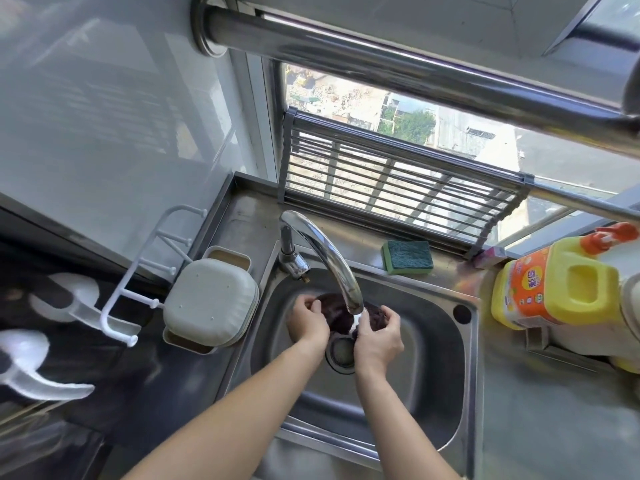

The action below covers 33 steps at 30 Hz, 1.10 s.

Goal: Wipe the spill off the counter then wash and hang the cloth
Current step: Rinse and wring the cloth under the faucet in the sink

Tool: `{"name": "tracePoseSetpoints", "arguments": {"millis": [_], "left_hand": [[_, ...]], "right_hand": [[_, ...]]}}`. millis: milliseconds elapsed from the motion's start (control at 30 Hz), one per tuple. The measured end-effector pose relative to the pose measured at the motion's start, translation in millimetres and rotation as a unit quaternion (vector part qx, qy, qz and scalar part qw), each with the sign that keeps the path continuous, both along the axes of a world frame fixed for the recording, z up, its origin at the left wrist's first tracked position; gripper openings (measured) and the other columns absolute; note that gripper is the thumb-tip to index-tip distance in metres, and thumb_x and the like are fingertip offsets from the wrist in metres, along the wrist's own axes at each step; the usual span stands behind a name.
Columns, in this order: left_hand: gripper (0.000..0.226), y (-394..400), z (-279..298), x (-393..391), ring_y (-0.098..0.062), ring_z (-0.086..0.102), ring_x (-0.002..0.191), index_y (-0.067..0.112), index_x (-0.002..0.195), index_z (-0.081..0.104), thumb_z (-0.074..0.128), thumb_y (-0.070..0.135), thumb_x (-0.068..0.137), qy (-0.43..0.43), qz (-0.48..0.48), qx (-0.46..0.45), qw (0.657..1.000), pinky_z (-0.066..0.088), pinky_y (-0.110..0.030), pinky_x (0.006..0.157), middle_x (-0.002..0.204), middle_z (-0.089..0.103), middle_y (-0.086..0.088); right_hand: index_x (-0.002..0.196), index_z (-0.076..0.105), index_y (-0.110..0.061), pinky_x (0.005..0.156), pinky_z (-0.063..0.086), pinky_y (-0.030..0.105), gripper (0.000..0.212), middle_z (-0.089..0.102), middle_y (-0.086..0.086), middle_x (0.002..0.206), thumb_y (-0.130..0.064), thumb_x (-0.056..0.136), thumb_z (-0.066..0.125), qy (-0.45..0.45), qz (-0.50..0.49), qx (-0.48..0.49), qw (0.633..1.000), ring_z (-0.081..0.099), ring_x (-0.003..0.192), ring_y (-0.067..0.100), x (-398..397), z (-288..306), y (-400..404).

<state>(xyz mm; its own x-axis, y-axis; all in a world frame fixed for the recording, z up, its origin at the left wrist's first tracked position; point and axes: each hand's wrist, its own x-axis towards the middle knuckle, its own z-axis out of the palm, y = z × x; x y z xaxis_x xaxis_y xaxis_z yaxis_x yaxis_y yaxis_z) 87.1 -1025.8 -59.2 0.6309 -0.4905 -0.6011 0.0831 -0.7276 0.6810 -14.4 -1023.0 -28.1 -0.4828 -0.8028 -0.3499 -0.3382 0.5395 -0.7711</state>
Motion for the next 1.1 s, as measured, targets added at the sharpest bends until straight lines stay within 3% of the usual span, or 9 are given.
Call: {"name": "tracePoseSetpoints", "arguments": {"millis": [67,167,300,467,667,800,867,1000,1100], "left_hand": [[0.016,-1.5,-1.0,-2.1,-0.026,0.06,0.091,0.016,0.095,0.062,0.049,0.021,0.104,0.026,0.037,0.037,0.998,0.045,-0.031,0.079,0.099,0.066,-0.005],[0.031,-8.2,-1.0,-11.1,-0.028,0.062,0.092,0.017,0.085,0.064,0.041,0.025,0.104,0.155,-0.023,0.002,0.988,0.052,-0.038,0.085,0.093,0.068,-0.006],[0.043,-8.8,0.9,-20.6,-0.024,0.061,0.08,0.017,0.074,0.06,0.04,0.041,0.104,0.273,-0.015,0.0,0.962,0.047,-0.031,0.064,0.073,0.066,-0.003],[0.064,-1.6,12.5,-22.4,-0.021,0.068,0.075,0.016,0.073,0.07,0.035,0.06,0.103,0.27,0.021,0.008,0.963,0.056,-0.036,0.079,0.076,0.075,0.0],[0.061,3.4,20.7,-19.2,-0.022,0.071,0.075,0.013,0.072,0.071,0.043,0.06,0.099,0.246,0.02,-0.005,0.969,0.055,-0.032,0.07,0.078,0.076,-0.001],[0.057,6.6,21.6,-19.9,-0.019,0.064,0.061,0.015,0.063,0.067,0.049,0.057,0.098,0.275,0.021,0.008,0.961,0.047,-0.026,0.056,0.061,0.068,0.005],[0.056,9.1,19.2,-19.0,-0.019,0.065,0.063,0.017,0.064,0.07,0.051,0.057,0.096,0.302,0.006,0.0,0.953,0.05,-0.028,0.061,0.066,0.071,0.003],[0.052,10.1,17.0,-9.6,-0.018,0.065,0.065,0.017,0.07,0.072,0.051,0.054,0.099,0.302,-0.078,-0.012,0.95,0.051,-0.027,0.063,0.076,0.07,-0.003],[0.054,11.6,17.2,5.5,-0.019,0.069,0.074,0.014,0.088,0.071,0.047,0.061,0.1,0.291,-0.108,-0.009,0.95,0.053,-0.026,0.064,0.086,0.074,-0.005]], "right_hand": [[0.117,0.068,-0.018,0.096,0.047,0.034,0.023,0.074,0.007,0.107,-0.023,0.095,0.061,-0.019,0.006,0.017,1.0,0.065,0.104,0.028,1.6,2.5,-0.8],[0.11,0.069,-0.026,0.102,0.049,0.039,0.036,0.073,-0.002,0.11,-0.027,0.091,0.038,-0.098,0.105,0.045,0.989,0.064,0.106,0.021,8.1,-3.2,2.4],[0.098,0.071,-0.029,0.092,0.053,0.04,0.028,0.075,-0.009,0.095,-0.042,0.092,0.048,-0.083,0.148,0.061,0.984,0.067,0.096,0.015,11.6,-14.2,5.8],[0.078,0.061,-0.018,0.073,0.052,0.038,0.027,0.069,-0.002,0.072,-0.042,0.083,0.071,-0.028,0.122,0.04,0.991,0.065,0.075,0.019,14.1,-11.7,3.2],[0.073,0.058,-0.012,0.06,0.046,0.037,0.039,0.064,0.002,0.062,-0.048,0.079,0.071,0.027,0.102,0.031,0.994,0.061,0.065,0.028,17.5,-7.8,3.6],[0.069,0.057,-0.006,0.061,0.048,0.039,0.043,0.062,0.008,0.058,-0.046,0.076,0.07,0.038,0.114,0.045,0.992,0.059,0.065,0.036,15.1,-6.1,0.3],[0.064,0.057,-0.005,0.061,0.047,0.039,0.041,0.061,0.01,0.056,-0.042,0.076,0.071,0.039,0.117,0.051,0.991,0.058,0.065,0.038,13.9,-2.2,-1.6],[0.063,0.062,-0.004,0.063,0.048,0.037,0.044,0.065,0.012,0.06,-0.041,0.086,0.068,-0.016,0.126,0.114,0.985,0.061,0.068,0.036,8.0,-6.4,-8.4],[0.062,0.067,-0.015,0.073,0.055,0.041,0.036,0.068,0.007,0.064,-0.033,0.092,0.063,-0.183,0.065,0.179,0.964,0.063,0.07,0.031,0.3,-12.5,-14.8]]}}
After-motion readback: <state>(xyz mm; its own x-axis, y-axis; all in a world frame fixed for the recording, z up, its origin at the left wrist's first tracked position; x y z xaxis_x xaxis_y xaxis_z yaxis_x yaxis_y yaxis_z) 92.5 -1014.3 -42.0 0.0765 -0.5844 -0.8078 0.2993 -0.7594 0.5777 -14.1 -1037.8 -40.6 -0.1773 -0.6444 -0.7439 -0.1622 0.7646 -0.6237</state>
